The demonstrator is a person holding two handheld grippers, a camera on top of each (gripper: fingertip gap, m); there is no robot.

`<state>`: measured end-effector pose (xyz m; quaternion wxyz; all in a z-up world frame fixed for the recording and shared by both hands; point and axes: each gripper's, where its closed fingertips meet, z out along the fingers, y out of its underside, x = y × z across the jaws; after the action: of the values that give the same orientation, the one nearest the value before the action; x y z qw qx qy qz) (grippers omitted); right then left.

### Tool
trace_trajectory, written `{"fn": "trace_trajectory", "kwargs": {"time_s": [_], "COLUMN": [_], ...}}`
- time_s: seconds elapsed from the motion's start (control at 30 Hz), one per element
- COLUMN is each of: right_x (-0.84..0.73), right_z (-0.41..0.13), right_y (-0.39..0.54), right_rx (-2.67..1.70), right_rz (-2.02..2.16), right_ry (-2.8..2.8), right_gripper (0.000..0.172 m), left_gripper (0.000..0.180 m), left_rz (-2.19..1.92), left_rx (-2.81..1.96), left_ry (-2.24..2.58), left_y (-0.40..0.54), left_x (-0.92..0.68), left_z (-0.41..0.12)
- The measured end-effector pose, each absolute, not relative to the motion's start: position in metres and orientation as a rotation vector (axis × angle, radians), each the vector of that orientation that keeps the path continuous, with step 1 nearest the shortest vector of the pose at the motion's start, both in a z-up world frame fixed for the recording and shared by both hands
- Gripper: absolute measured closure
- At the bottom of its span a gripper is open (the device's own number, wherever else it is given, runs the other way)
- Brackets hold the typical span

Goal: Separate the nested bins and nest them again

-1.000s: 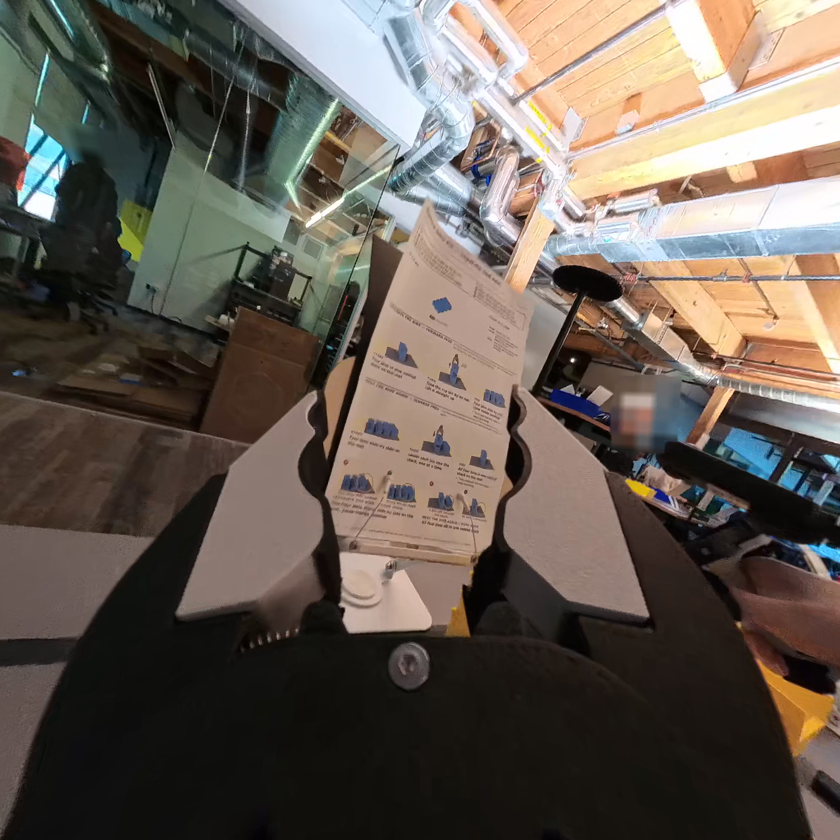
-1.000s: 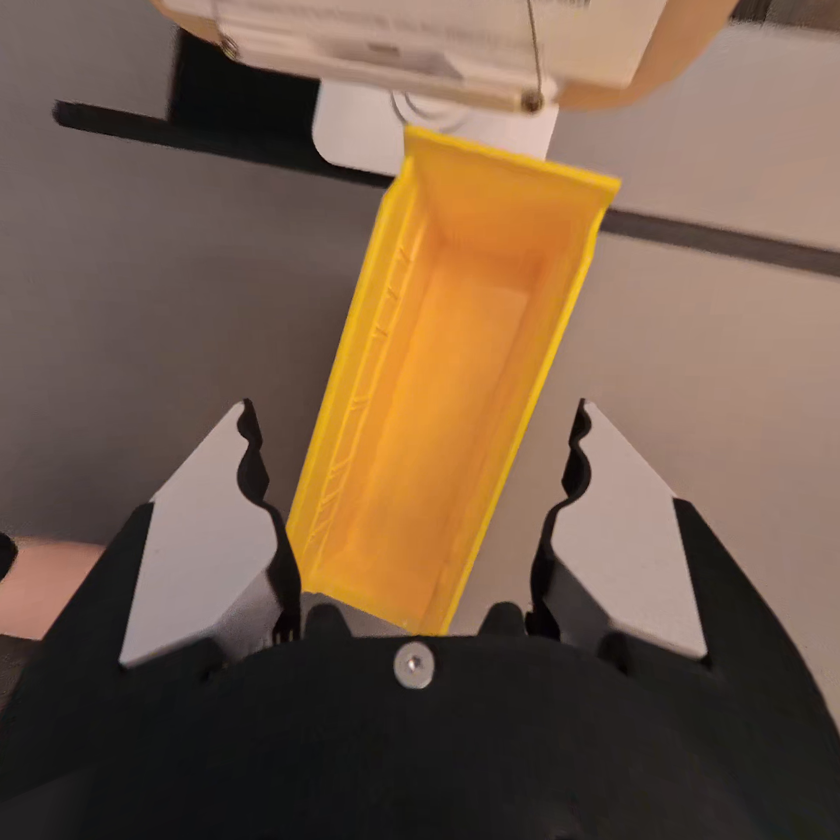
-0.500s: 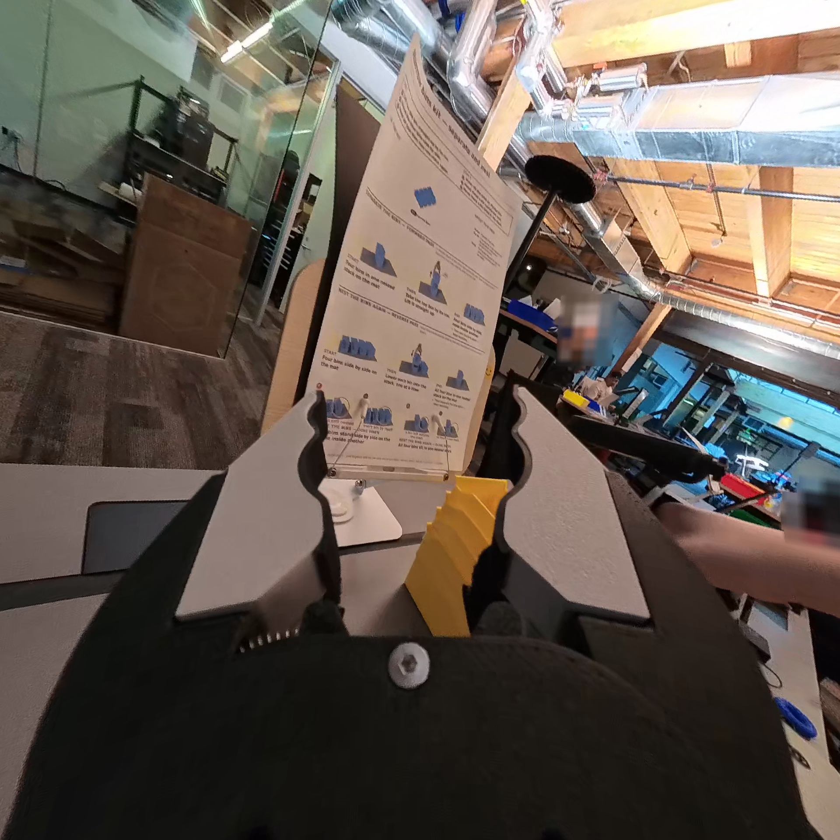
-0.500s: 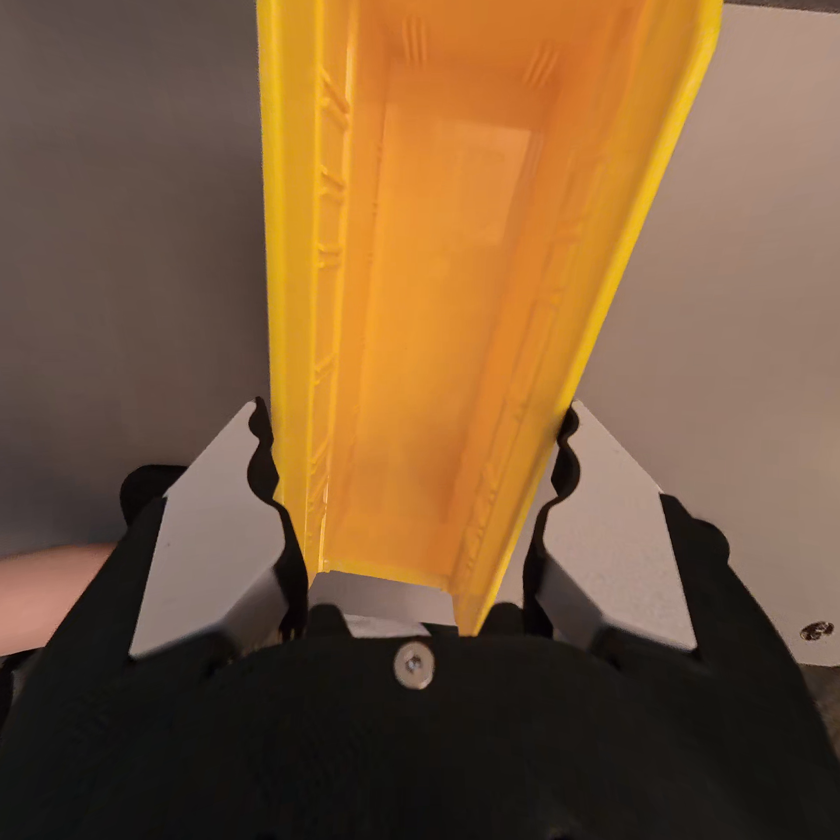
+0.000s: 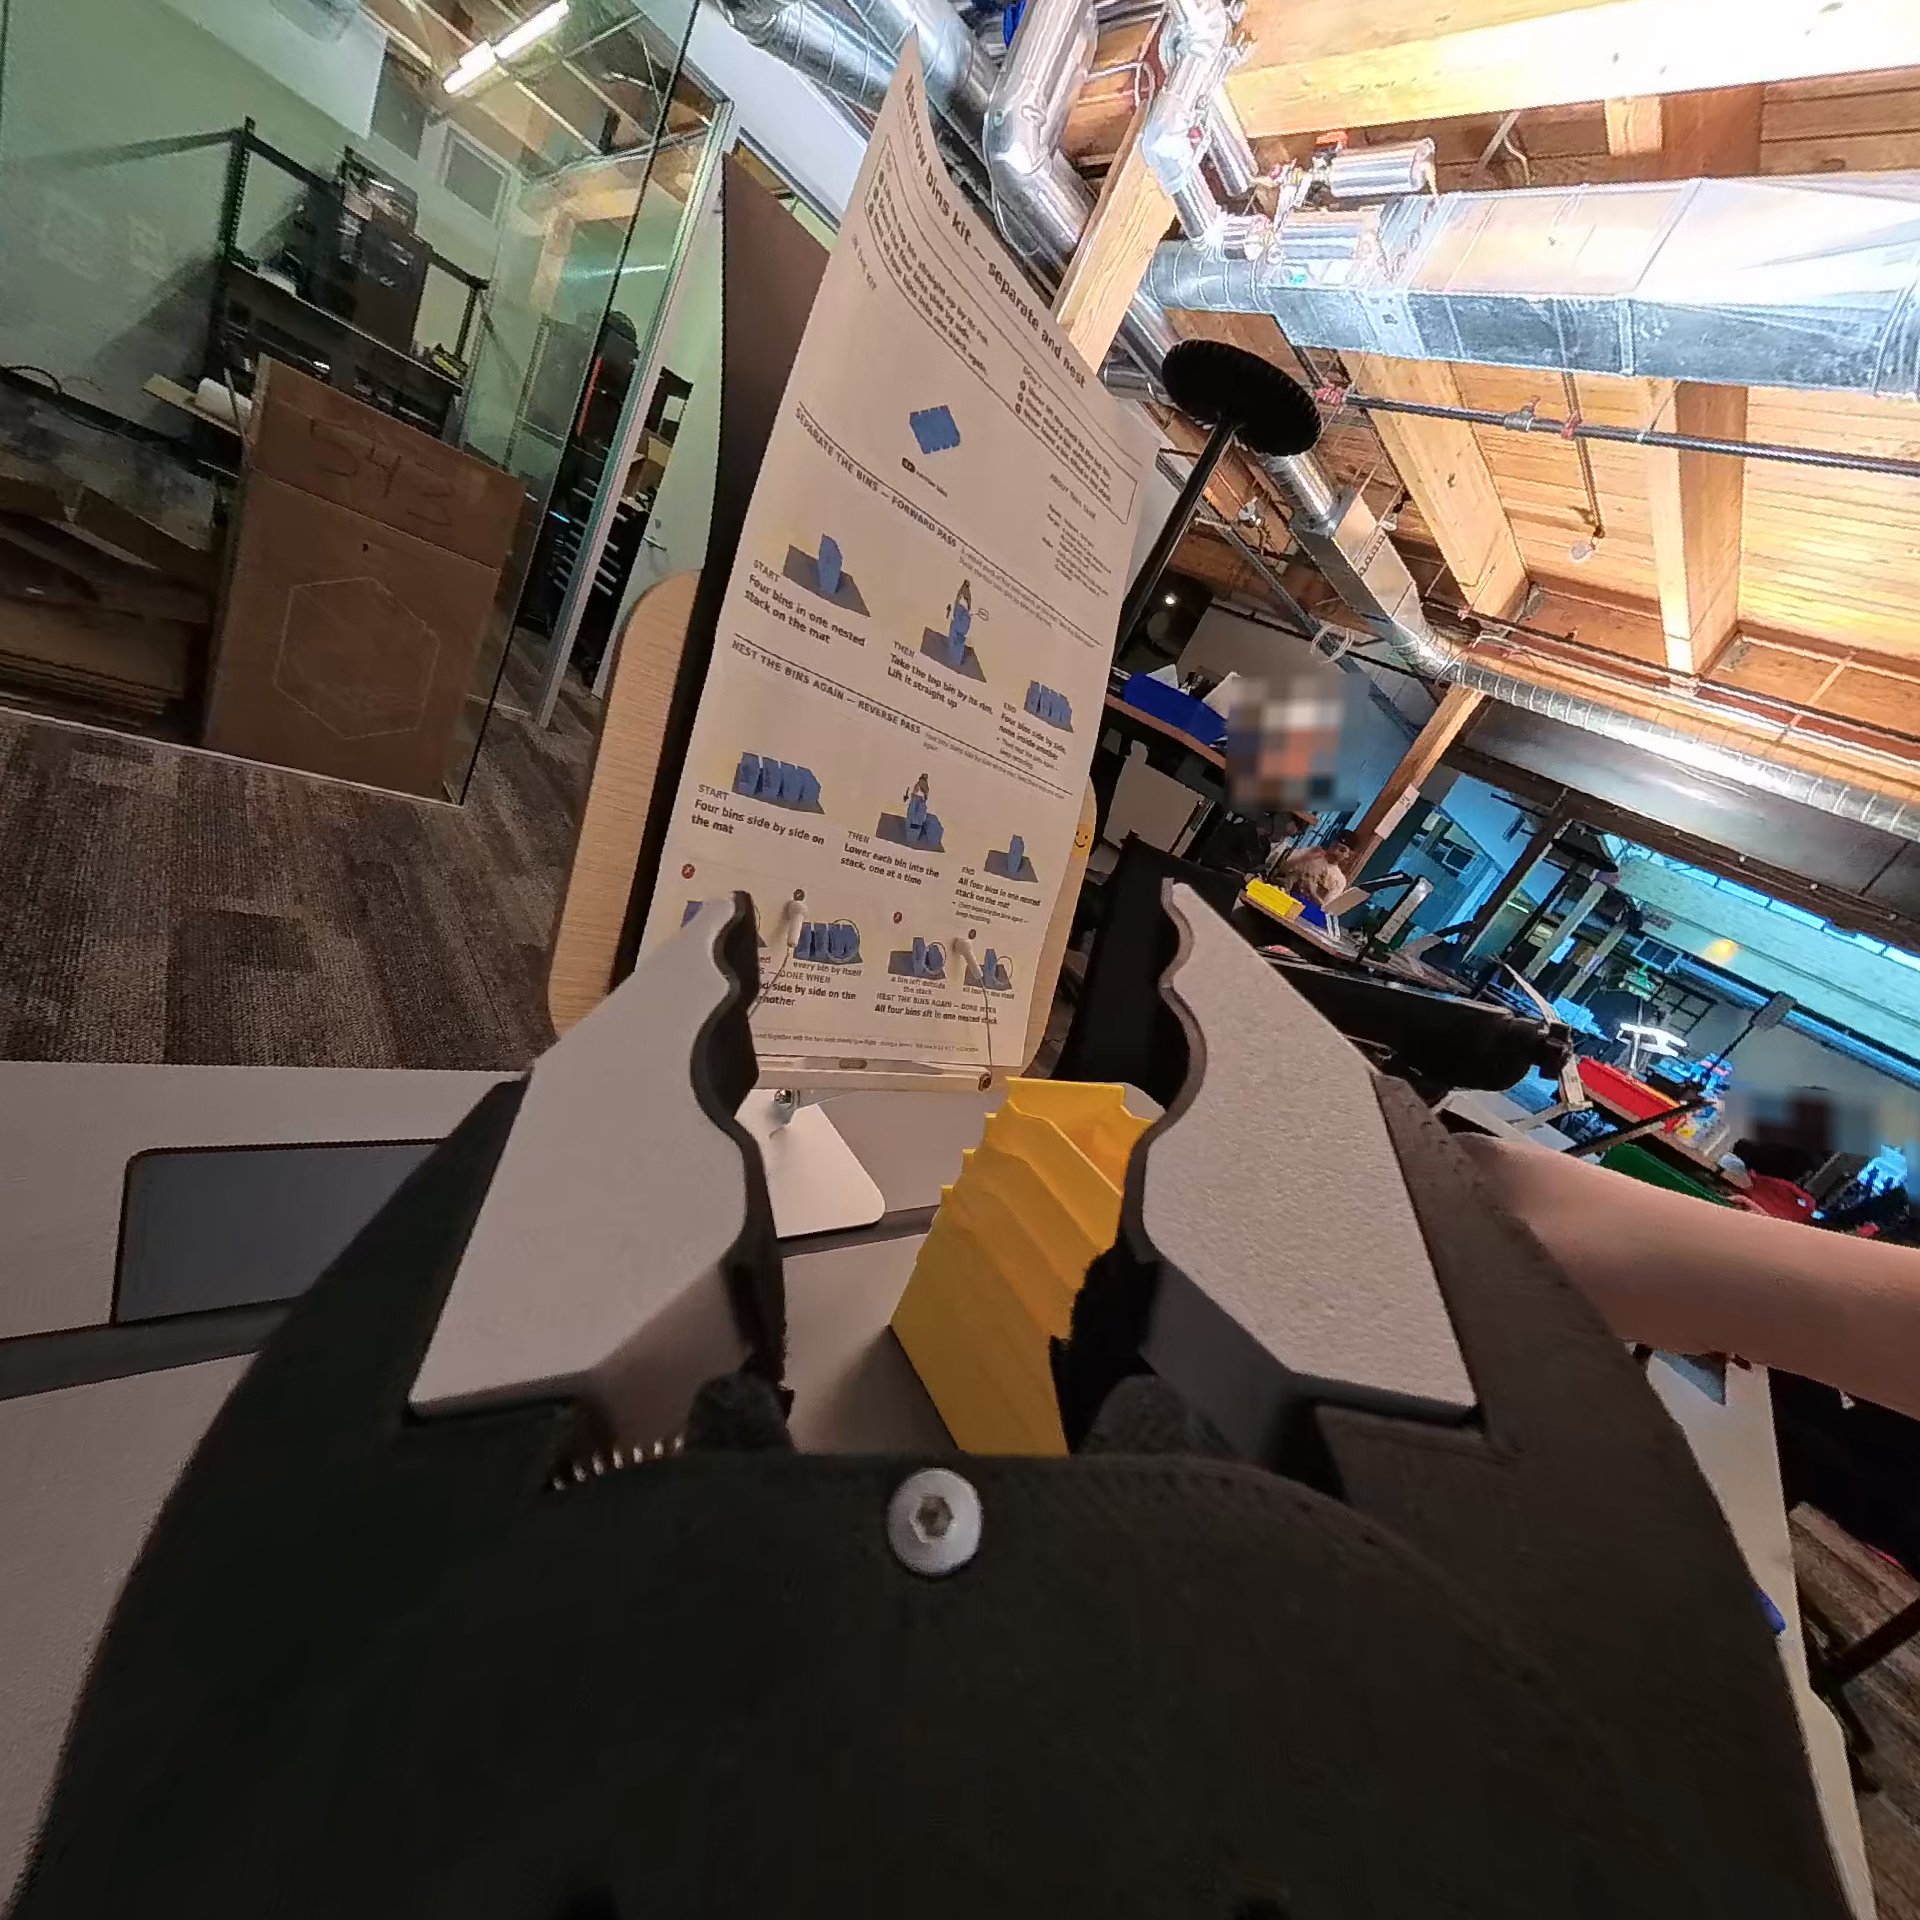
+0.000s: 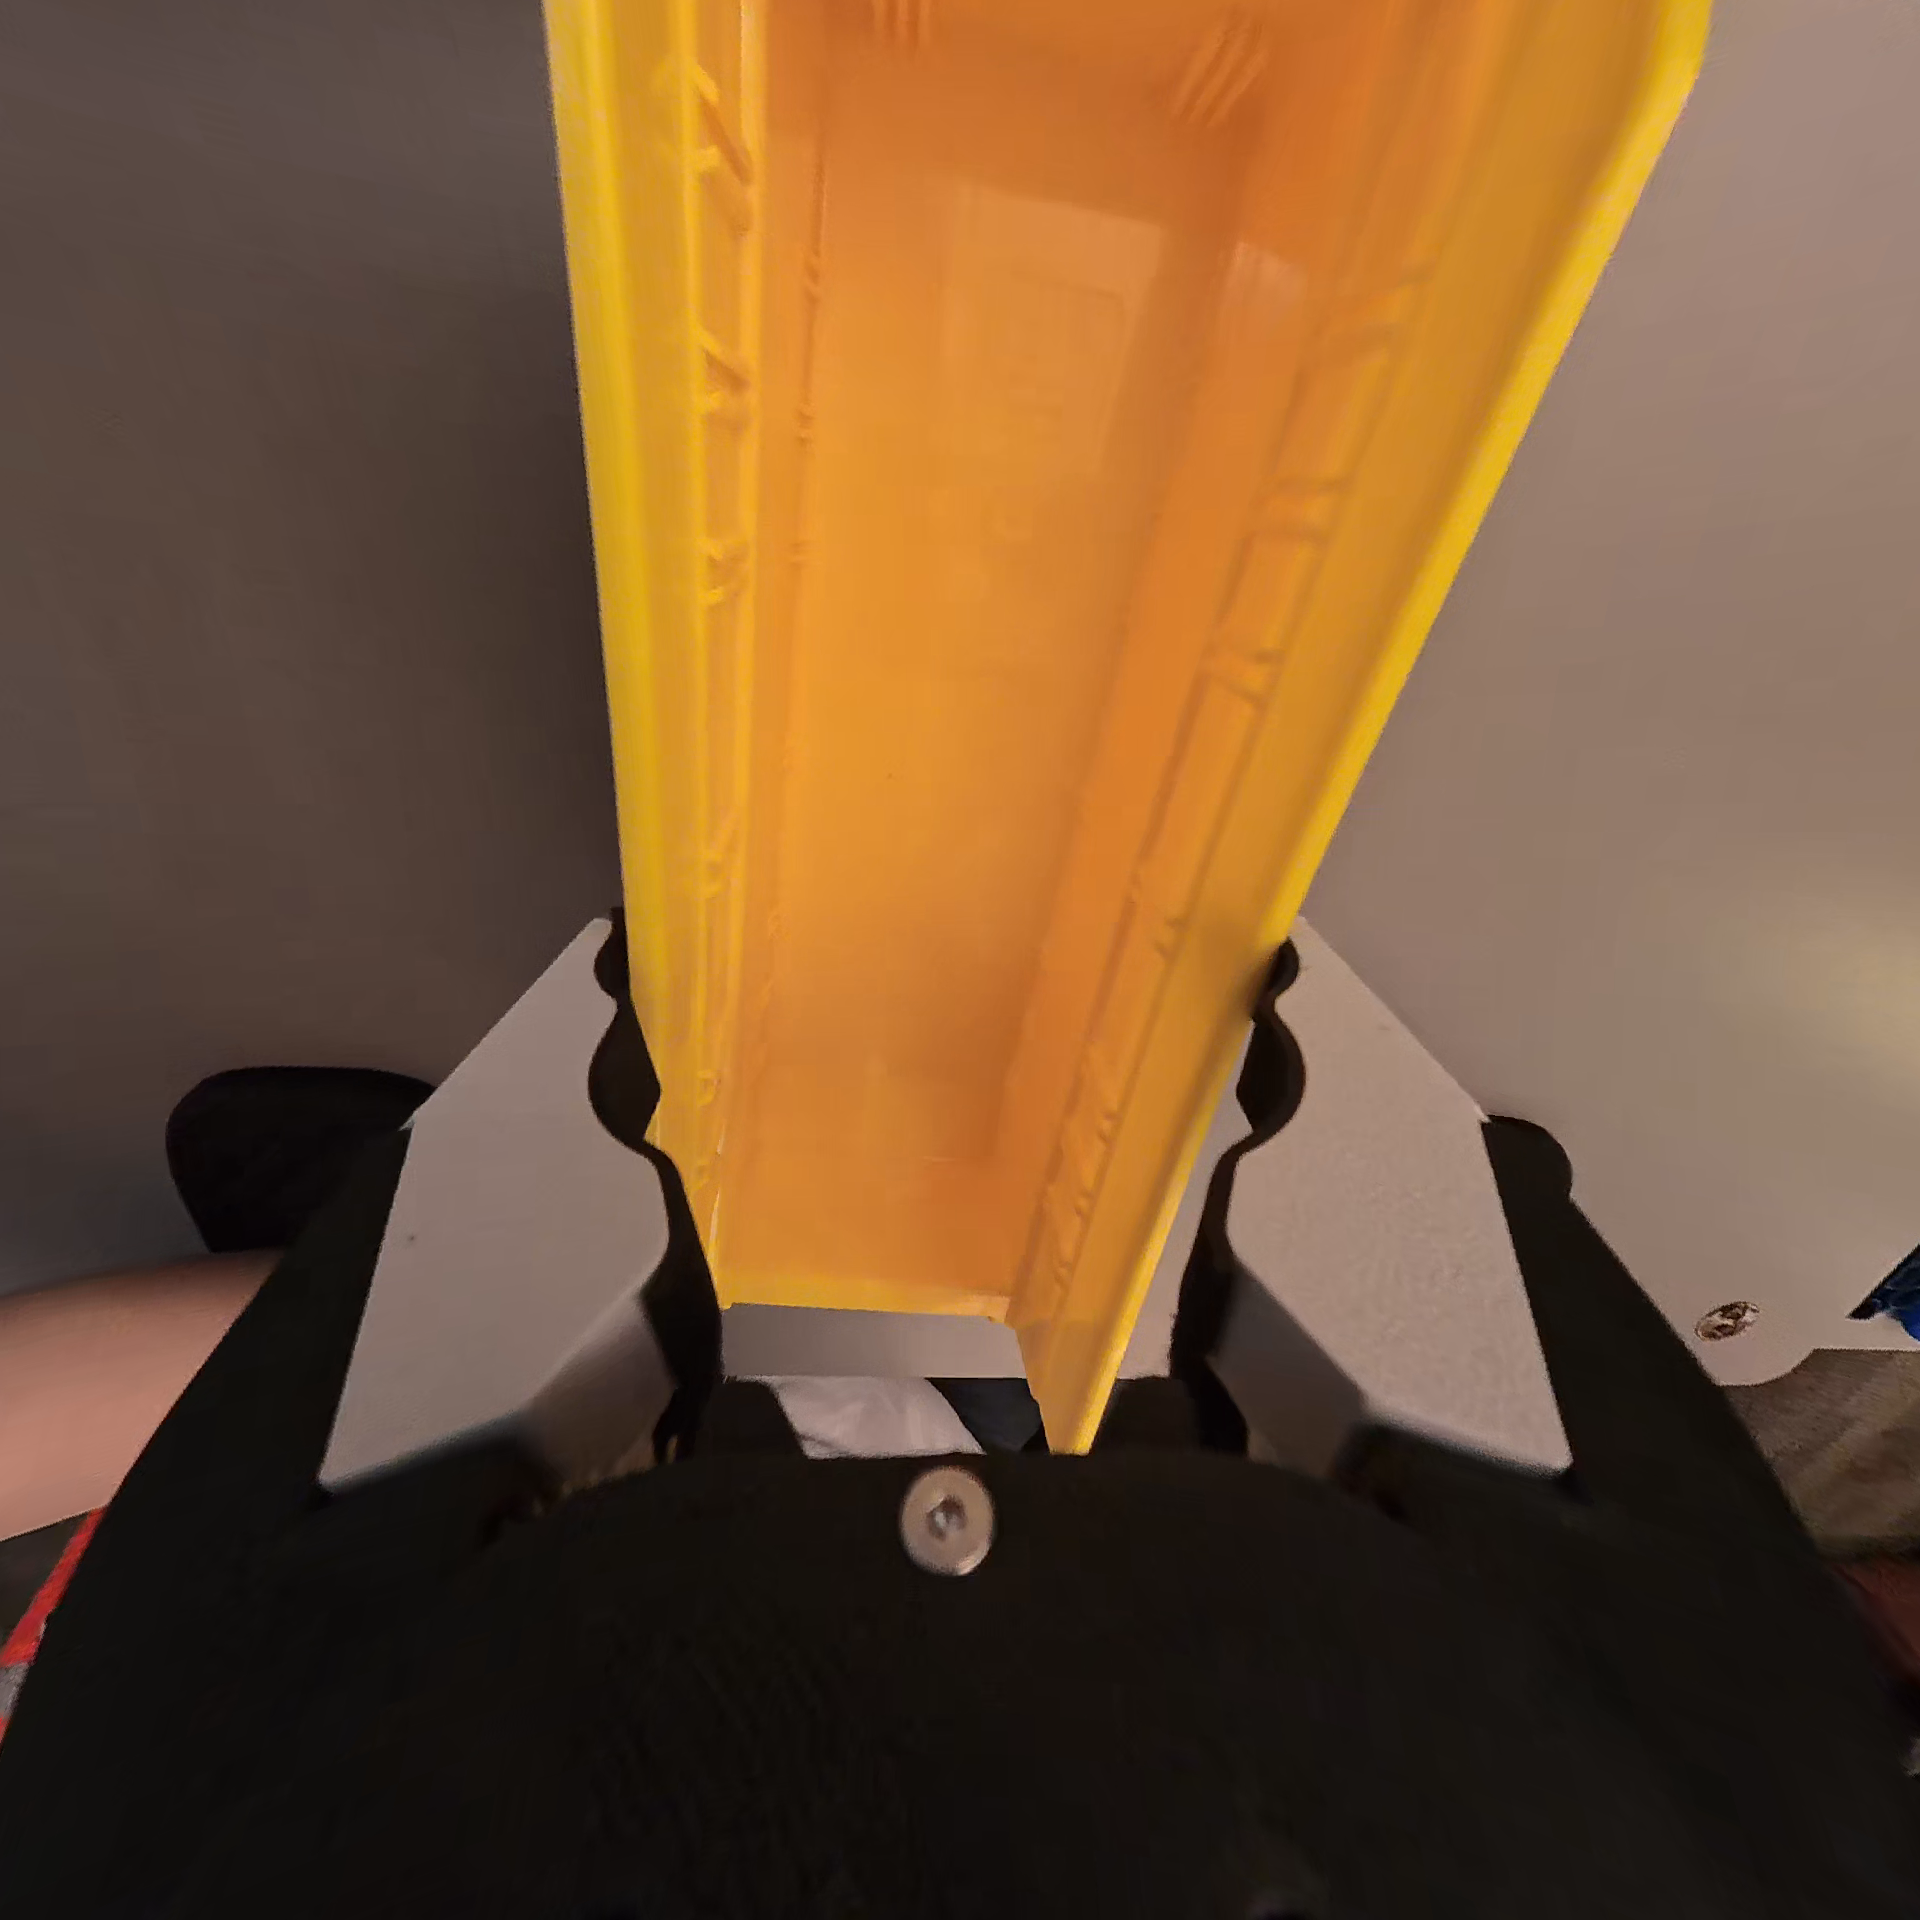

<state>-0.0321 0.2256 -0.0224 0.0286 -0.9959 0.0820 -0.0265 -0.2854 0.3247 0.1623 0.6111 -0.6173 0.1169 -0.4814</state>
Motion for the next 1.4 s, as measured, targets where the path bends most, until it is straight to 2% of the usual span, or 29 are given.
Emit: {"fn": "trace_trajectory", "kwargs": {"time_s": [0.5, 0.87, 0.97, 1.1, 1.4], "right_x": [-0.033, -0.017, 0.015, 0.063, 0.121], "right_z": [-0.001, 0.123, 0.134, 0.103, -0.027], "right_y": [0.224, 0.218, 0.211, 0.200, 0.190], "right_rx": [-3.104, -2.911, -2.844, -2.832, -2.878], "right_rz": [-0.052, 0.061, 0.028, -0.057, 0.004], "right_ry": [0.263, 0.230, 0.280, 0.334, 0.398], "right_gripper": [0.057, 0.057, 0.057, 0.058, 0.058], "left_gripper": [0.108, 0.108, 0.108, 0.108, 0.108], "left_rz": [-1.146, -1.173, -1.192, -1.195, -1.214], "left_rx": [-1.422, -1.418, -1.399, -1.387, -1.382], "left_ry": [0.296, 0.303, 0.329, 0.352, 0.345], "left_y": [0.319, 0.314, 0.305, 0.299, 0.298], "left_x": [-0.278, -0.276, -0.271, -0.266, -0.267], "left_z": [0.165, 0.167, 0.173, 0.177, 0.179]}}
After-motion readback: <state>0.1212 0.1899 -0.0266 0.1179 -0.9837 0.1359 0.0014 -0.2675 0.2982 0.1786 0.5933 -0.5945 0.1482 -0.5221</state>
